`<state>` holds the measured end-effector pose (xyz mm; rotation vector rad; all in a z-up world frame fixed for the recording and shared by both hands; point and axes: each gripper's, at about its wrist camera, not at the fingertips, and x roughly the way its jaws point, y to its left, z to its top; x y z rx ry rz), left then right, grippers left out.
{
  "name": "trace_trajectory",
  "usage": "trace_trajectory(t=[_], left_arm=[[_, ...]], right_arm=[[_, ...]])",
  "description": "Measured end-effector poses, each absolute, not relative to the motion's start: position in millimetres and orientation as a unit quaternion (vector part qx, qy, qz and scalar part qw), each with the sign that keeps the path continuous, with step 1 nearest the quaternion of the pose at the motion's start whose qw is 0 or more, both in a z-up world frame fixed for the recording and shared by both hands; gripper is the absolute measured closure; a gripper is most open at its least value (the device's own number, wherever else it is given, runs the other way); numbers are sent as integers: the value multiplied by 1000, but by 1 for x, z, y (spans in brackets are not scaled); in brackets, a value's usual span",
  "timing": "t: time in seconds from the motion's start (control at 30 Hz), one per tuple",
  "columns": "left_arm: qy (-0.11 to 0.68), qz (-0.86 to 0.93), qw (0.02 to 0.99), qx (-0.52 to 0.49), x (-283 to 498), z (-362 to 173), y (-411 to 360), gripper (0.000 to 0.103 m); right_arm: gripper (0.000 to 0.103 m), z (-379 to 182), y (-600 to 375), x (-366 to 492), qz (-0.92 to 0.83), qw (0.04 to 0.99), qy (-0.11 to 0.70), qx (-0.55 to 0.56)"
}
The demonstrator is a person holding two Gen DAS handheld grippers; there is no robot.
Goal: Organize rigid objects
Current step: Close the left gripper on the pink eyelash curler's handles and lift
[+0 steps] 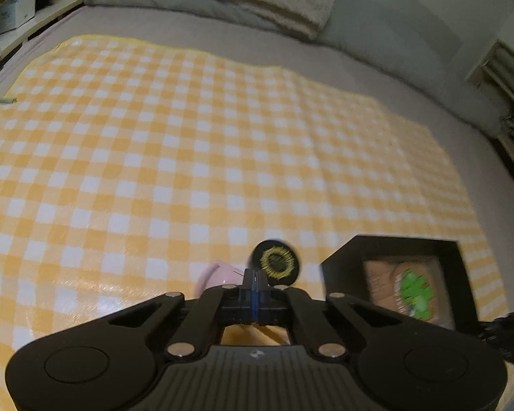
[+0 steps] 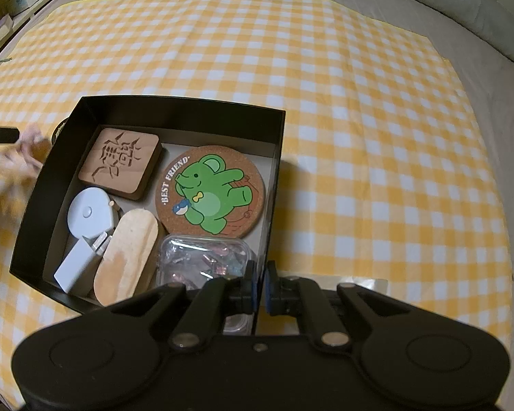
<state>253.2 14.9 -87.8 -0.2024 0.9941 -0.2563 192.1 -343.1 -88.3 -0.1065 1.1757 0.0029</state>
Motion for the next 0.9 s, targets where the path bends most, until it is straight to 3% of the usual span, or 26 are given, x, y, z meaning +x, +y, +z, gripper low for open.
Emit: trace_trajectory(t=[0.17,0.23,0.3,0.5,0.77,0.83,0.9], left_arm=[[490,-113,860,-84,254,-90,6,101],[504,-101,854,-82,256,-99,0,78],[511,-88,850,-94,257,-105,-3,63],[544,-65,825,-141,263,-124,-15,50],[554,-55,822,-120,267,-140,-40,54],[553,-59,824,-112,266,-141,-41,75],[553,-60,824,-106,266,-141,-41,81]], right_arm=[[98,-89,-343,192,1,831,554,-49],[98,-89,-342,192,1,831,554,-51],[98,-89,-342,192,1,831,554,-51],[98,-89,-343,192,0,830,555,-49],[98,-89,-343,192,1,831,555,-50],[98,-89,-342,192,2,831,555,-50],[98,-88,-342,192,2,831,555,-49]])
